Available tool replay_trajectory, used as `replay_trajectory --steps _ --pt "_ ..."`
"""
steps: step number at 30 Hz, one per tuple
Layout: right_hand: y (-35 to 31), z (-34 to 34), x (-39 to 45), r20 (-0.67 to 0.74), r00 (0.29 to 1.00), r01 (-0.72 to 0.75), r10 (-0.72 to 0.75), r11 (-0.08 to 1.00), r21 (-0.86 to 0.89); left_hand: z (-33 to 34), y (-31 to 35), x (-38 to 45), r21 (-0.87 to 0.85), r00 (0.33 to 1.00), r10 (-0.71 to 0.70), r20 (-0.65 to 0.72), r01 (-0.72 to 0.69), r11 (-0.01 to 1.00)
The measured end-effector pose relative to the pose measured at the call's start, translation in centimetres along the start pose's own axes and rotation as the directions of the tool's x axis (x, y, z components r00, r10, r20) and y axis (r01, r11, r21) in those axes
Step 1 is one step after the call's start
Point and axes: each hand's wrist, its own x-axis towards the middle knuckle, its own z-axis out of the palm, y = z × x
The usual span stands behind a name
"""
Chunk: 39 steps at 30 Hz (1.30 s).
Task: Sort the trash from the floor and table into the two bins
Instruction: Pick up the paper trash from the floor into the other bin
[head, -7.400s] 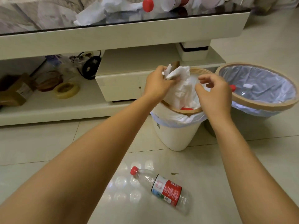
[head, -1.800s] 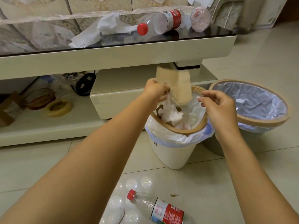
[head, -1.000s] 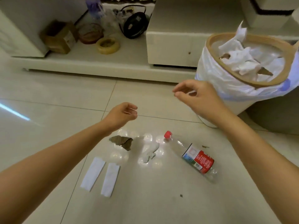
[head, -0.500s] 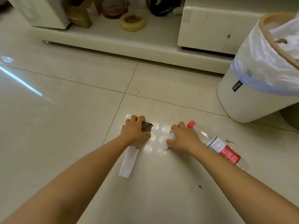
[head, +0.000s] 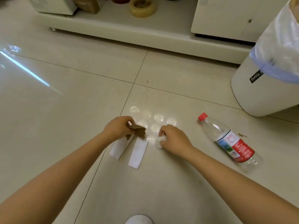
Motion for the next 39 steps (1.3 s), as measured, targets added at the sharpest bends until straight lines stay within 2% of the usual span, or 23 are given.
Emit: replay_trajectory --steps 2,5,7,10,12,16,19,25,29,32,35,39 --pt "-2.3 1.0 -0.2 0.121 0.992 0.025 -0.039 0.993 0.117 -0.9 -2.0 -1.0 0.026 0.992 -0.076 0.097 0.074 0.997" --pt "-5.0 3.1 -0.1 0.216 0.971 0.103 -0.107 0.994 0.031 -0.2 -3.9 -2.1 0.097 0.971 -0.177 0.164 0.162 0.982" --pt "-5.8 4.4 0.2 0.188 0.975 0.13 -0.116 0.99 -0.061 0.9 -4.7 -2.2 0.115 0.975 -0.177 0.133 0.162 0.98" --pt "-5.8 5.8 0.5 0.067 0.99 0.137 -0.126 0.97 -0.2 2.0 -5.2 -2.0 0.098 0.988 -0.153 0.007 0.152 0.984" --pt "-5.6 6.5 0.6 0.025 0.99 0.139 -0.137 0.964 -0.226 2.3 -5.4 -1.8 0.115 0.988 -0.135 -0.078 0.143 0.983" --pt "-5.3 7.2 0.6 0.091 0.989 0.131 -0.114 0.968 -0.212 2.7 -5.6 -1.5 0.102 0.98 -0.121 -0.158 0.138 0.985" --pt "-5.6 7.7 0.2 0.074 0.986 0.164 -0.151 0.959 -0.23 2.9 -5.9 -1.3 0.039 0.966 -0.147 -0.214 0.159 0.987" --pt "-5.4 8.1 -0.8 0.098 0.971 0.236 -0.217 0.928 -0.288 2.9 -5.7 -1.2 -0.026 0.97 -0.209 -0.125 0.207 0.978" --pt "-4.9 6.8 -1.6 0.109 0.975 0.211 -0.193 0.958 -0.192 2.0 -4.4 -1.3 -0.006 0.981 -0.184 -0.067 0.184 0.983" --pt "-3.9 3.2 -1.8 0.009 0.991 0.134 -0.134 0.991 0.004 0.1 -1.5 -0.9 -0.062 0.992 -0.108 -0.073 0.103 0.993" --pt "-2.2 -3.3 -2.0 -0.168 0.984 0.087 -0.06 0.984 0.158 -2.3 3.8 -0.1 -0.134 0.996 0.033 -0.077 -0.044 0.99" --pt "0.5 -13.8 -3.8 -0.443 0.892 0.075 0.09 0.937 0.341 -5.5 14.1 1.1 -0.188 0.97 0.238 -0.038 -0.241 0.952"
